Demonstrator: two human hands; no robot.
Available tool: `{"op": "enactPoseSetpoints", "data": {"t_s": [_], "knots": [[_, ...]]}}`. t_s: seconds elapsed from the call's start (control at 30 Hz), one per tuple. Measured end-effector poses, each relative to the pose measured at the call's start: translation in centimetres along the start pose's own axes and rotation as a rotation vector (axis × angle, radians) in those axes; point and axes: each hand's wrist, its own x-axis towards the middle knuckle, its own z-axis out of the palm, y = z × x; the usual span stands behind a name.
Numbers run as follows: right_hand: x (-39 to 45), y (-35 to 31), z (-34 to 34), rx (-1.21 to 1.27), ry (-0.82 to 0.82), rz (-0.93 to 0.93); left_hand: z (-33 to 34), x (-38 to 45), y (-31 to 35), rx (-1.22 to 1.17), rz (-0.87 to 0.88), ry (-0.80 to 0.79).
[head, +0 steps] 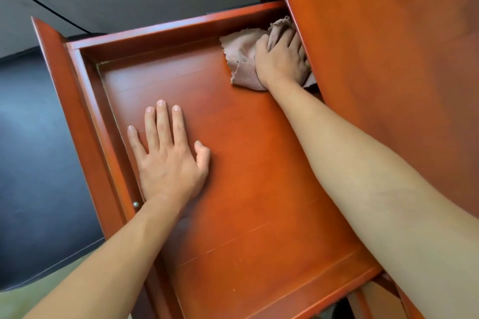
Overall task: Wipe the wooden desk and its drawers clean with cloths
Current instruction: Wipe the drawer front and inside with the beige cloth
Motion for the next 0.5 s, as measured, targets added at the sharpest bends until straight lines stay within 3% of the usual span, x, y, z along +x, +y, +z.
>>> {"op": "enactPoseSetpoints", "data": {"t_s": [0.17,0.37,0.5], "knots": [[-10.0,4.3,1.1,-0.105,0.127,-0.007,-0.2,0.0,-0.1,-0.018,-0.007,-0.005],[-22.6,12.8,1.0,-0.189,-0.038,0.144,-0.4,-0.2,-0.2,-0.037,-0.015,-0.01],[-21.4,14.6,0.1,-0.181,-0.085,0.307,-0.4,-0.2,-0.2,-0.043,-0.017,-0.003]]}}
